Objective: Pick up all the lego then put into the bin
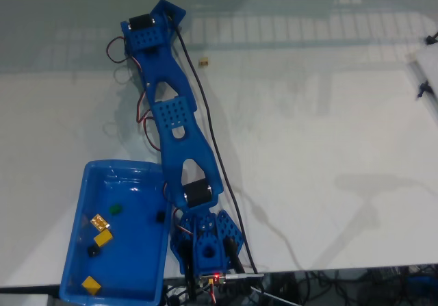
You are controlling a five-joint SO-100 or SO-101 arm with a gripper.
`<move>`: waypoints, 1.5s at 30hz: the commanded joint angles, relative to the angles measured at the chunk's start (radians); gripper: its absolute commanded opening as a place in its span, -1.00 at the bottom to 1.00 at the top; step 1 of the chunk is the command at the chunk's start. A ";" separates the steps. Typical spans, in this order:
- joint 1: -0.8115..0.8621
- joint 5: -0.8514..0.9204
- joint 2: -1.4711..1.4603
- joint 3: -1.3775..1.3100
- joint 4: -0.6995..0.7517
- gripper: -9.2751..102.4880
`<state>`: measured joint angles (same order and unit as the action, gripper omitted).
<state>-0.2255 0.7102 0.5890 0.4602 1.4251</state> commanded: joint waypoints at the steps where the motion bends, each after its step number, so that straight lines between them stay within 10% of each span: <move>1: -0.018 -0.002 0.063 0.028 0.008 -0.83; 11: -0.126 -0.028 0.819 0.247 0.210 -0.83; 22: -0.672 0.152 1.542 0.796 0.400 -0.83; 36: -1.006 0.308 1.871 1.338 0.403 -0.78; 45: -0.974 0.314 1.867 1.358 0.403 -0.28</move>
<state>-1.2118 1.0155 2.4528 1.8285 1.8208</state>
